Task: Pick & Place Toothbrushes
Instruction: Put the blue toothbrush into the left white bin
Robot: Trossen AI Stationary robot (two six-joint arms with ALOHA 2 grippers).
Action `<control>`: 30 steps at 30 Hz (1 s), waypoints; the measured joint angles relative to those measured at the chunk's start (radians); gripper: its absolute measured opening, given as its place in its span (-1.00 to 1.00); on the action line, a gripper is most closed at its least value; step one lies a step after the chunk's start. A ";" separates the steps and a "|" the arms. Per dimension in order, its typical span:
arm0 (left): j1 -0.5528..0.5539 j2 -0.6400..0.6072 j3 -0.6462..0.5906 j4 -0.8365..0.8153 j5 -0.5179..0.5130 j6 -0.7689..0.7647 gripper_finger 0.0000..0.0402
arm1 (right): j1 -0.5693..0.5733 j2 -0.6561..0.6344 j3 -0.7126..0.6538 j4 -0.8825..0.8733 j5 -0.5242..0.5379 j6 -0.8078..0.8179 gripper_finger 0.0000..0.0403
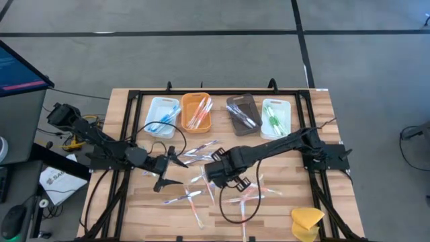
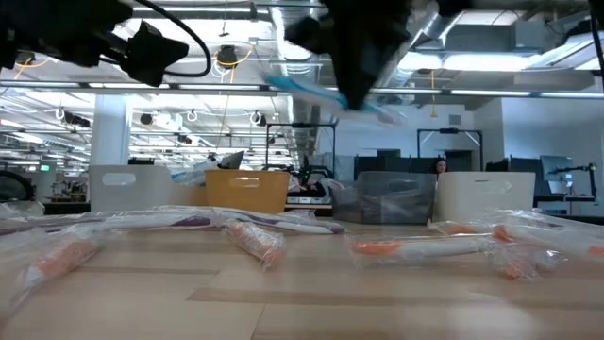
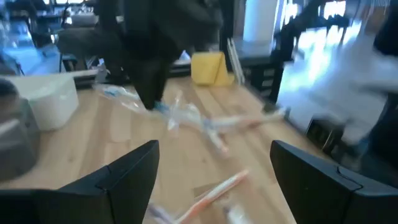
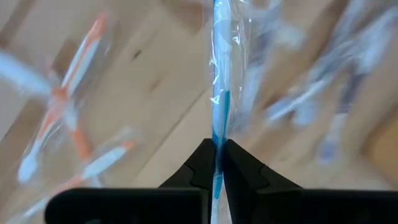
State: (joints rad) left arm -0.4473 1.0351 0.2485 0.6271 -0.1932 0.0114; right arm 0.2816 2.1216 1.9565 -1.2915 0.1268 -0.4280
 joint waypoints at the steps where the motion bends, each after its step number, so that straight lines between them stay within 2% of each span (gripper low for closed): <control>1: 0.000 0.014 0.000 0.001 0.000 0.032 0.50 | 0.004 0.000 0.025 0.001 0.005 0.002 -0.92; 7: -0.002 0.129 0.000 0.086 0.010 0.164 0.50 | 0.059 -0.002 0.122 0.105 0.005 -0.042 -0.93; 13: -0.005 0.230 0.000 0.293 0.022 0.283 0.50 | 0.089 -0.002 0.124 0.273 0.006 -0.082 -0.91; 18: -0.020 0.244 0.002 0.395 0.022 0.370 0.50 | 0.086 0.010 0.124 0.314 0.005 -0.123 -0.93; 30: -0.058 0.244 0.053 0.402 0.025 0.489 0.50 | 0.040 0.008 0.125 0.375 0.005 -0.185 -0.92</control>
State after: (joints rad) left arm -0.5049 1.2789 0.3012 1.0287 -0.1684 0.5006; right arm 0.3219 2.1300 2.0811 -0.9167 0.1322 -0.6132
